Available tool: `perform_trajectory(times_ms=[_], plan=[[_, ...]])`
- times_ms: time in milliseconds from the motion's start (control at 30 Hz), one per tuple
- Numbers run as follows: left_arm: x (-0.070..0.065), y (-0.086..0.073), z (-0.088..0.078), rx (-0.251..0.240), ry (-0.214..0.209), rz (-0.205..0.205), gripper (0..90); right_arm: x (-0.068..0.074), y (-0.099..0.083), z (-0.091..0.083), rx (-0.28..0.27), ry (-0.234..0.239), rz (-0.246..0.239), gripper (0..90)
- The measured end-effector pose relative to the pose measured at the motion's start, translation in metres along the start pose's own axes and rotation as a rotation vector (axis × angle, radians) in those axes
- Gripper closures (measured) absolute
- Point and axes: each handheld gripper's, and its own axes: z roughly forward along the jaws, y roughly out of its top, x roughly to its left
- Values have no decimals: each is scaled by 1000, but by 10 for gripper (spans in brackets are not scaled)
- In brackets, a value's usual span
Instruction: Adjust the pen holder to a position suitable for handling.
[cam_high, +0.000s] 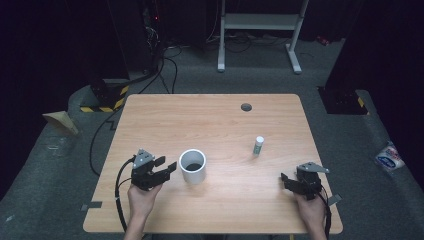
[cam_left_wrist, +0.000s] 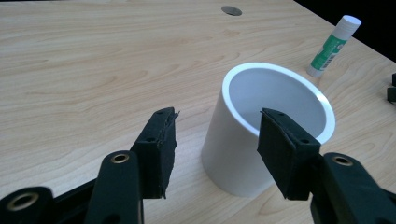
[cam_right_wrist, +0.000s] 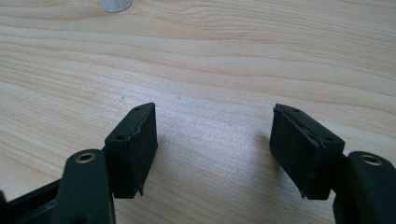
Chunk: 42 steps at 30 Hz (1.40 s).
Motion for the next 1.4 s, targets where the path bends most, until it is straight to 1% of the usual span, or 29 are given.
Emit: perform_trajectory(times_ms=[33,133,300,500,567,600,633,700,767,833,967,1100,1267,1400], plan=[[0,1,1,1,-3,5,467,0,0,0,0,0,0,320],[-2,5,5,4,-6,-2,467,0,0,0,0,0,0,320],[-3,9,14,8,13,-3,465,0,0,0,0,0,0,319],[-4,11,27,20,10,-16,486,0,0,0,0,1,0,319],[-4,11,29,26,7,-11,494,0,0,0,0,1,0,319],[-4,11,31,27,2,-15,499,0,0,0,0,1,0,317],[-4,11,32,29,1,-7,499,0,0,0,0,1,0,318],[-5,11,34,33,-3,-4,505,0,0,0,0,1,0,318],[-6,12,37,41,-6,-8,508,0,0,0,0,1,0,317],[-6,13,39,50,3,1,514,0,0,0,1,1,0,317],[-8,16,43,59,15,7,558,0,0,0,0,1,-1,317],[-9,17,47,71,18,10,589,0,0,0,1,1,-1,316],[-11,17,52,73,21,16,638,0,0,0,1,4,-2,316],[-11,17,54,81,27,31,658,0,0,0,1,4,-2,316]])
